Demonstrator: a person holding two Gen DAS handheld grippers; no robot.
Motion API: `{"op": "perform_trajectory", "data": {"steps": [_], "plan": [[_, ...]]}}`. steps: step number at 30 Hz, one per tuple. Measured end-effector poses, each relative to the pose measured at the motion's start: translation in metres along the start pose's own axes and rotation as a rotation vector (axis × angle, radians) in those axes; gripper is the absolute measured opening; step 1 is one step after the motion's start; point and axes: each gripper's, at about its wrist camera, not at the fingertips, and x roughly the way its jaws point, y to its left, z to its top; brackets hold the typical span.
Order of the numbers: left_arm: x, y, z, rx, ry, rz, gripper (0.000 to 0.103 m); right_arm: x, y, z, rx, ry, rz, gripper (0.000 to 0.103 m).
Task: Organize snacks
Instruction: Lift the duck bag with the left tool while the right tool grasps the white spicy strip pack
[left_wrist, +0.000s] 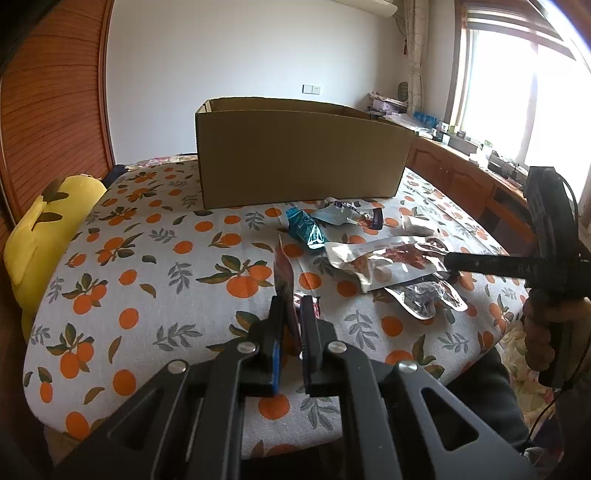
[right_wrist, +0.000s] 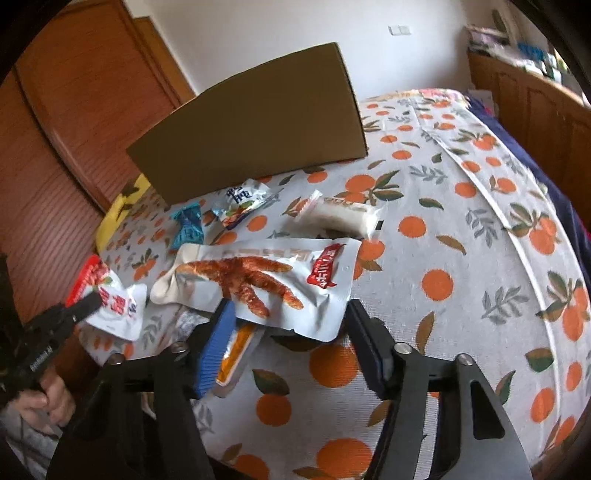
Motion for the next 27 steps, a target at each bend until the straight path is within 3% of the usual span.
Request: {"op": "perform_trajectory", "data": {"steps": [2, 5, 16, 27], "plan": [[0.0, 0.001, 0.0, -0.006, 0.002, 0.0, 0.005, -0.001, -0.005, 0.002, 0.041, -0.005, 0.022, 0.043], [0.001, 0.001, 0.0, -0.006, 0.001, 0.0, 0.005, 0.0, -0.011, 0.002, 0.083, -0.012, 0.025, 0.035], [0.001, 0.002, 0.0, -0.013, 0.0, 0.0, 0.005, -0.017, -0.015, -0.009, 0.131, -0.008, 0.041, 0.04], [0.0, 0.003, 0.0, -0.014, 0.001, 0.001, 0.005, -0.001, -0.014, -0.003, 0.19, -0.012, 0.074, 0.04]]}}
